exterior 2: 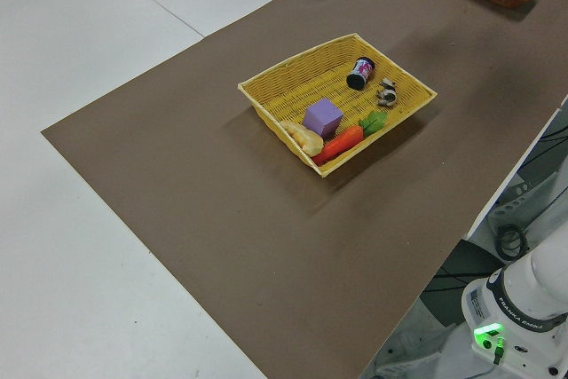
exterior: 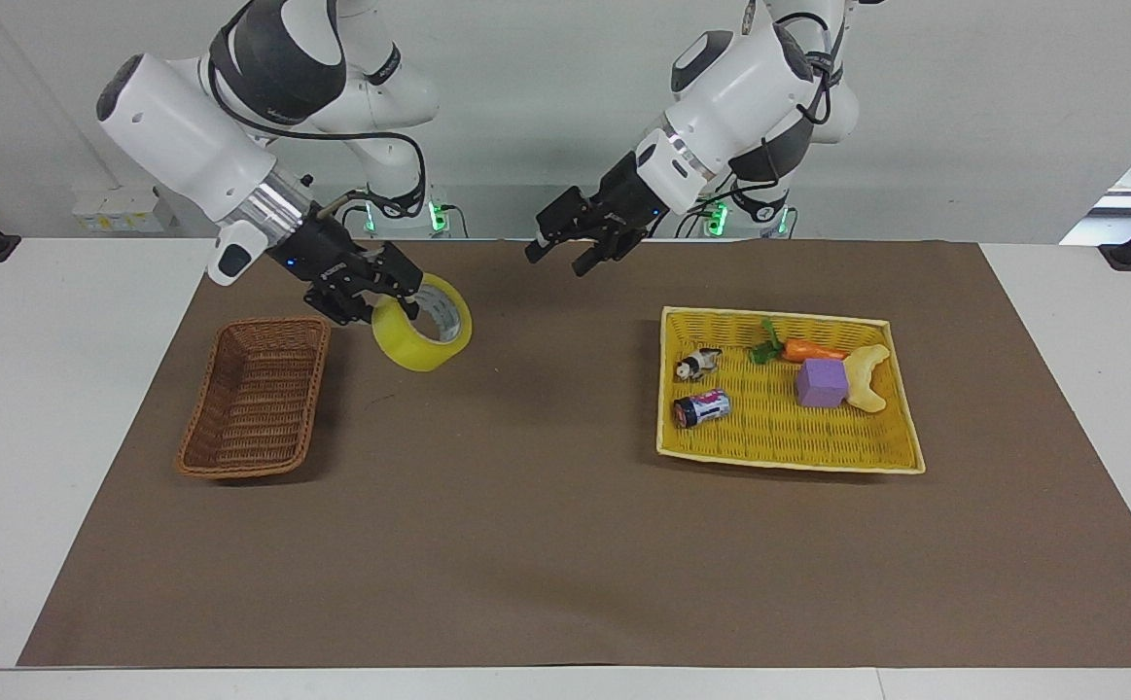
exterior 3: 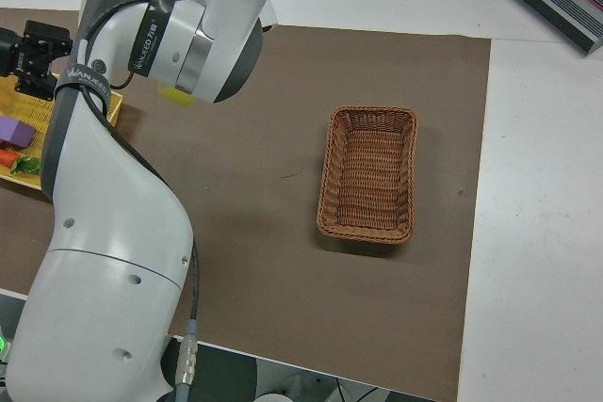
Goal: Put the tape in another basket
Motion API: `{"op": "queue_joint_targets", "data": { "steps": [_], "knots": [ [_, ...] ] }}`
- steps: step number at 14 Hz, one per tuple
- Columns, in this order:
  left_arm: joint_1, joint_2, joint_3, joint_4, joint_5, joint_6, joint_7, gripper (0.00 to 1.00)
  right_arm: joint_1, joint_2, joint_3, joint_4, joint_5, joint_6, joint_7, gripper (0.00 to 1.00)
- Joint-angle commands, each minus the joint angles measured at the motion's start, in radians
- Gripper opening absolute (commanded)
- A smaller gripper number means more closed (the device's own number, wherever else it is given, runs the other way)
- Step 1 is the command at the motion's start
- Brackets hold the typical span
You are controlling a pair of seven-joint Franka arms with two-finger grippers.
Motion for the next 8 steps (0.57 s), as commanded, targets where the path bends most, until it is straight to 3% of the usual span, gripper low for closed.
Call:
{"op": "queue_joint_targets", "data": {
  "steps": [1, 4, 8],
  "knots": [
    [0.042, -0.013, 0.004, -0.007, 0.134, -0.072, 0.000, 1.00, -0.087, -0.007, 0.001, 0.019, 0.052, -0.079, -0.093, 0.00],
    [0.106, -0.011, 0.006, -0.007, 0.244, -0.126, 0.029, 1.00, -0.239, -0.036, -0.003, -0.015, 0.026, -0.167, -0.270, 0.00],
    [0.248, -0.005, 0.007, -0.008, 0.273, -0.173, 0.171, 1.00, -0.290, 0.073, 0.000, -0.047, 0.063, -0.042, -0.366, 0.00]
  ]
}}
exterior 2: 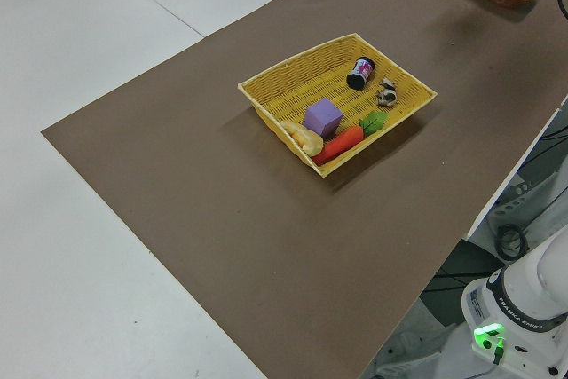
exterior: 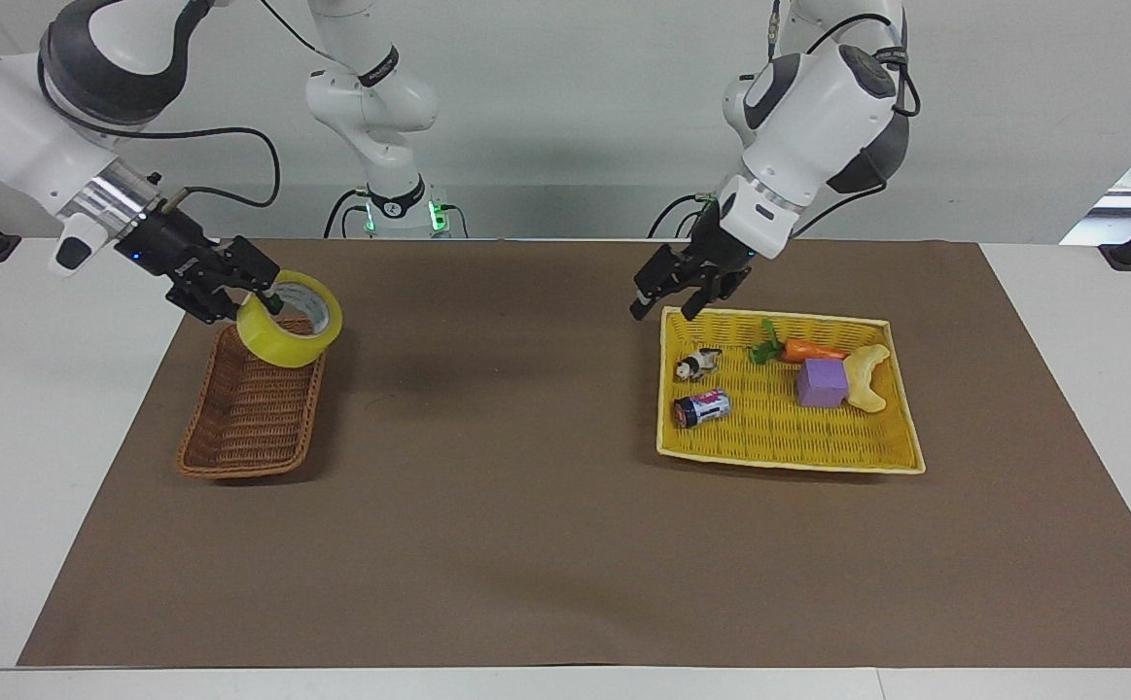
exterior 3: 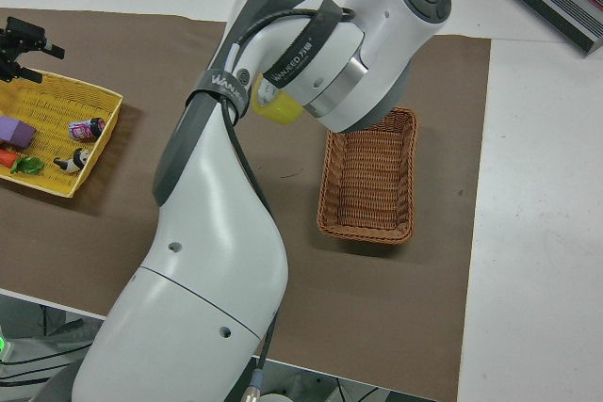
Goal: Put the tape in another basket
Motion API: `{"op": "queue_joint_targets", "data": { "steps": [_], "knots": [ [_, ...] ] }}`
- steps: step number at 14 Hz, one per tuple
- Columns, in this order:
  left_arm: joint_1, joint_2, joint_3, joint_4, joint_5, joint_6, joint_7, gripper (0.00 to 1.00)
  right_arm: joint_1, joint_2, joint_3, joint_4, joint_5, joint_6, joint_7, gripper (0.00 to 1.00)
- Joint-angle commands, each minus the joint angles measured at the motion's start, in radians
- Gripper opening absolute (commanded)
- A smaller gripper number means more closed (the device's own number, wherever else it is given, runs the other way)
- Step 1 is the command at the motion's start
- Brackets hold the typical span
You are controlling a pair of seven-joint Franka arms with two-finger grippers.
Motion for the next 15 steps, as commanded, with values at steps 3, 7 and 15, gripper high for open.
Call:
{"op": "queue_joint_targets", "data": {
  "steps": [3, 7, 15],
  "knots": [
    [0.134, -0.009, -0.008, -0.005, 0.128, -0.115, 0.181, 1.00, -0.028, 0.077, 0.012, -0.102, 0.043, 0.098, -0.043, 0.00],
    [0.229, -0.012, -0.006, -0.002, 0.256, -0.178, 0.363, 1.00, -0.123, 0.119, 0.010, -0.163, 0.032, 0.101, -0.082, 0.00],
    [0.318, -0.015, -0.006, 0.084, 0.430, -0.393, 0.627, 1.00, -0.189, 0.184, 0.010, -0.167, 0.002, 0.099, -0.201, 0.00]
  ]
}}
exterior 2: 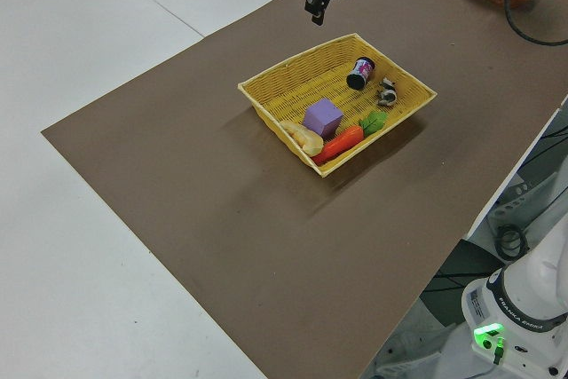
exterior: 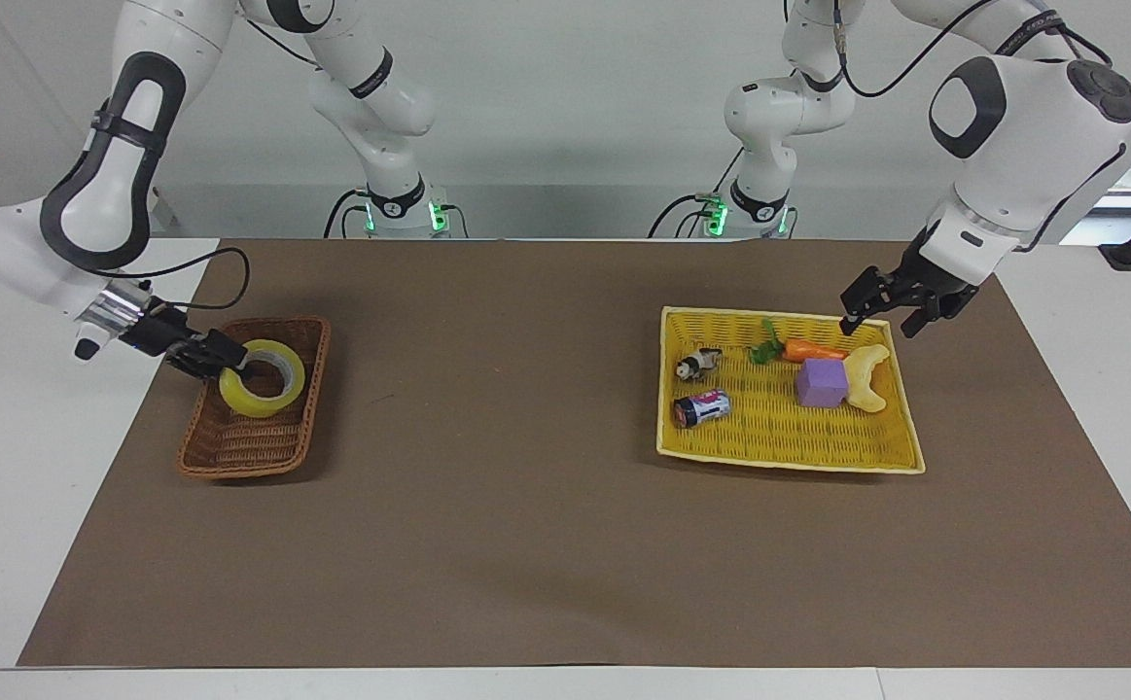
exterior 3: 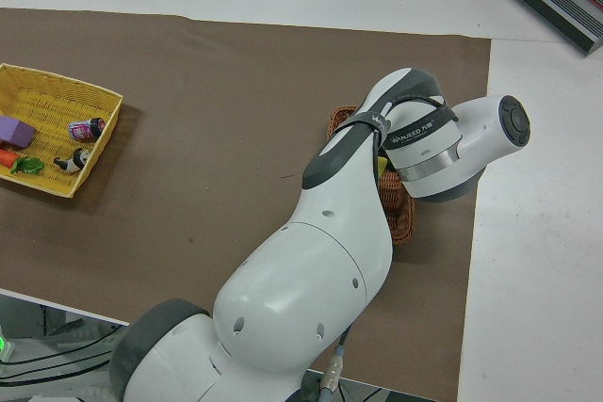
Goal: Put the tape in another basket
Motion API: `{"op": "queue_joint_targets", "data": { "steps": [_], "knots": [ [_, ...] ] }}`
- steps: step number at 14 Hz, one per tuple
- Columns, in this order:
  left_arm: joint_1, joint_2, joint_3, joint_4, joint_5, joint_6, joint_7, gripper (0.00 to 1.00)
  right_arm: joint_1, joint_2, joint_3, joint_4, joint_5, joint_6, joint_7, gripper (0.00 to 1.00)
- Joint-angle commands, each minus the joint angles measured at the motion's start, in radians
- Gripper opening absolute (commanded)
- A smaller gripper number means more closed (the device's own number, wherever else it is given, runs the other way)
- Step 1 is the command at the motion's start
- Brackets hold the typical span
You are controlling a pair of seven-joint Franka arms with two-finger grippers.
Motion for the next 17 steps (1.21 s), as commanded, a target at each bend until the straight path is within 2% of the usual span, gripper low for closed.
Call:
{"op": "queue_joint_targets", "data": {
  "steps": [1, 4, 5, 7, 12, 15, 17],
  "knots": [
    [-0.013, -0.007, -0.015, 0.018, 0.144, -0.043, 0.087, 1.00, 0.007, -0.012, 0.011, -0.007, -0.013, 0.011, -0.015, 0.02],
    [-0.011, -0.010, -0.017, 0.018, 0.141, -0.067, 0.079, 1.00, 0.025, 0.005, 0.012, -0.026, -0.016, 0.048, -0.021, 0.12],
    [-0.008, -0.010, -0.017, 0.018, 0.141, -0.066, 0.075, 1.00, 0.028, 0.005, 0.012, -0.024, -0.016, 0.048, -0.021, 0.30],
    [-0.008, -0.010, -0.017, 0.018, 0.141, -0.058, 0.078, 1.00, 0.030, 0.015, 0.011, -0.009, -0.016, 0.048, -0.019, 0.99],
    [0.016, -0.010, -0.005, 0.016, 0.141, -0.058, 0.079, 1.00, 0.030, 0.026, 0.015, 0.046, -0.022, 0.038, -0.019, 1.00],
    [0.018, -0.010, -0.005, 0.016, 0.141, -0.057, 0.079, 1.00, 0.083, 0.012, 0.019, 0.117, -0.118, 0.043, -0.005, 1.00],
    [0.003, -0.009, 0.006, 0.016, 0.143, -0.058, 0.079, 1.00, 0.126, -0.009, 0.015, 0.141, -0.135, 0.046, 0.021, 1.00]
  ]
}}
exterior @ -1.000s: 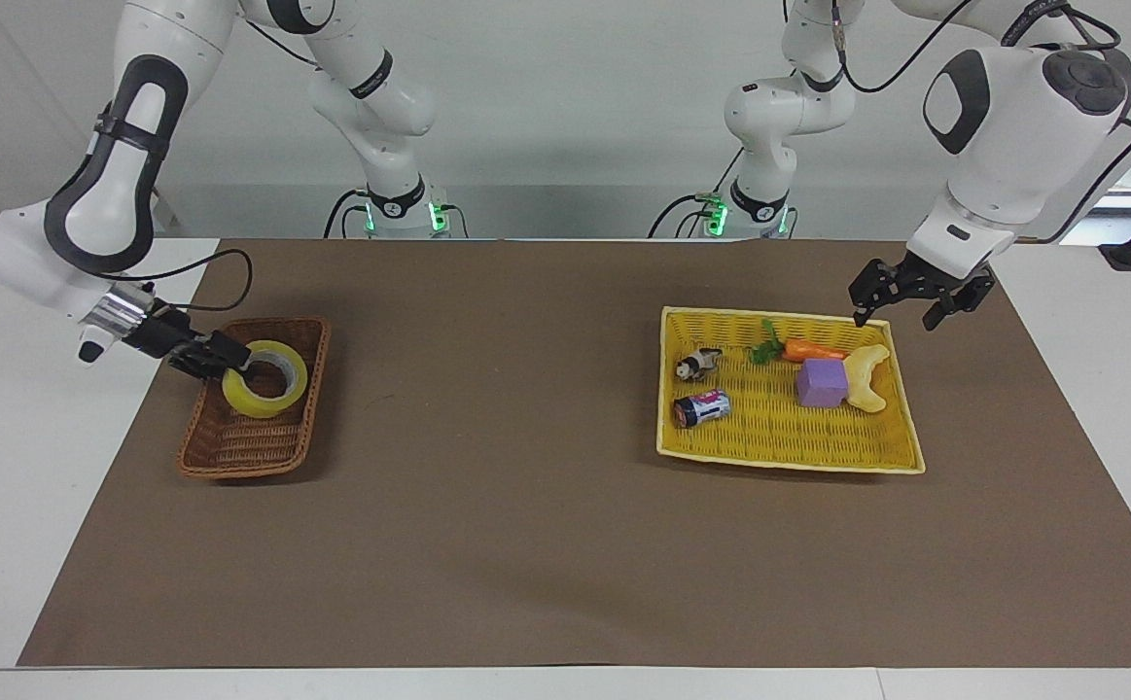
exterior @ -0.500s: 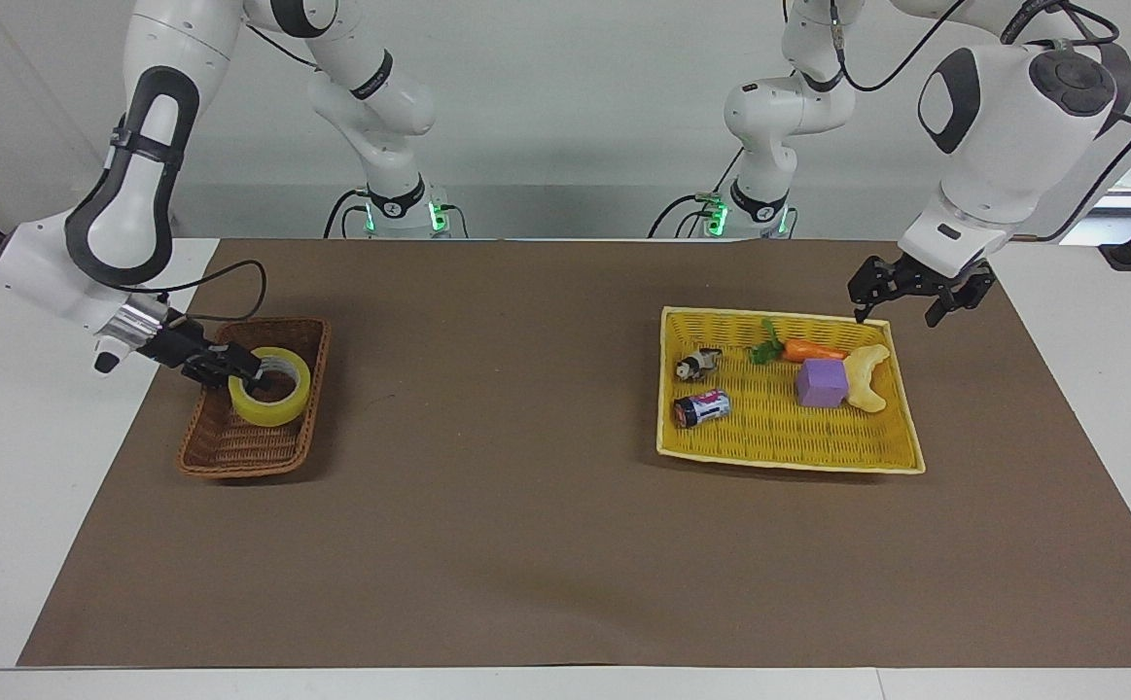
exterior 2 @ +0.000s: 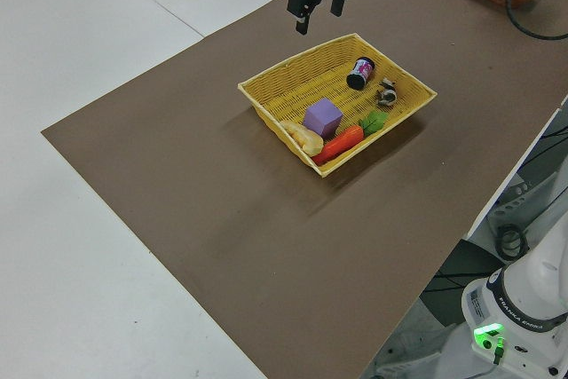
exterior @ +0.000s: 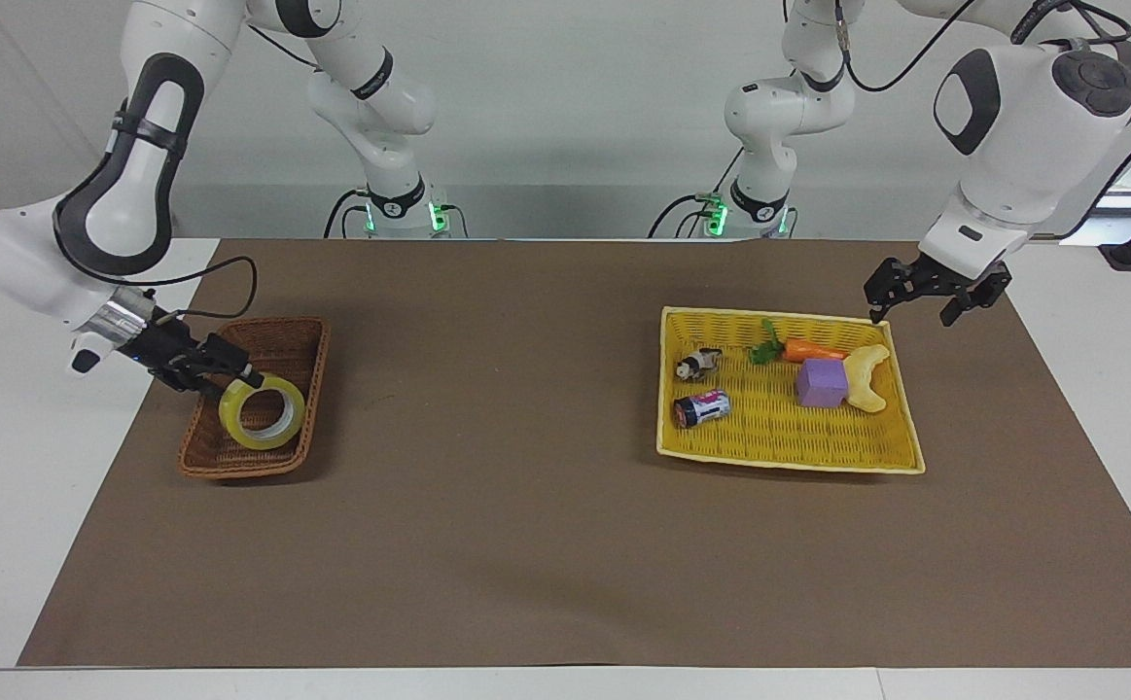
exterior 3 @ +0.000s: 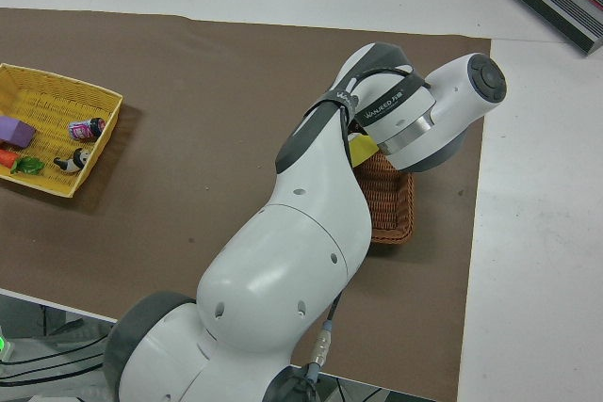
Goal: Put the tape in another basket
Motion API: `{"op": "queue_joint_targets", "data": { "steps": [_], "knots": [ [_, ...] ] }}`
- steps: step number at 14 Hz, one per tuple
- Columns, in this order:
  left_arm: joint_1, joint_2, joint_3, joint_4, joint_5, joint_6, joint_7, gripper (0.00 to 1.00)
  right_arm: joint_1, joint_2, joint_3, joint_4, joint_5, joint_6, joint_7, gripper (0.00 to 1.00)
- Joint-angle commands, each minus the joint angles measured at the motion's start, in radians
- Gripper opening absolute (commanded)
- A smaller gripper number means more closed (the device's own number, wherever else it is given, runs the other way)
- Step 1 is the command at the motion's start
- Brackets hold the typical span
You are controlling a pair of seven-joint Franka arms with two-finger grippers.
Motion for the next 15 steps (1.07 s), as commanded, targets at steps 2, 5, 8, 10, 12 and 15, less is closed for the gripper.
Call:
{"op": "queue_joint_targets", "data": {
  "steps": [2, 5, 8, 10, 12, 15],
  "knots": [
    [-0.037, -0.005, 0.068, 0.021, 0.018, -0.019, 0.021, 1.00, 0.086, -0.025, 0.004, 0.098, -0.137, 0.006, 0.072, 1.00],
    [-0.129, -0.021, 0.165, 0.051, -0.051, -0.042, 0.019, 1.00, 0.121, -0.024, 0.013, 0.179, -0.239, 0.008, 0.184, 1.00],
    [-0.222, -0.033, 0.274, 0.042, -0.060, -0.077, 0.021, 1.00, 0.183, -0.032, 0.010, 0.201, -0.303, 0.058, 0.207, 1.00],
    [-0.216, -0.041, 0.274, 0.040, -0.062, -0.082, 0.021, 1.00, 0.229, -0.077, 0.016, 0.198, -0.399, 0.077, 0.303, 1.00],
    [-0.207, -0.041, 0.272, 0.038, -0.063, -0.087, 0.024, 1.00, 0.301, -0.111, 0.017, 0.189, -0.487, 0.070, 0.442, 1.00],
    [-0.213, -0.065, 0.263, 0.051, -0.062, -0.117, 0.022, 1.00, 0.368, -0.157, 0.015, 0.185, -0.539, 0.028, 0.619, 1.00]
  ]
}}
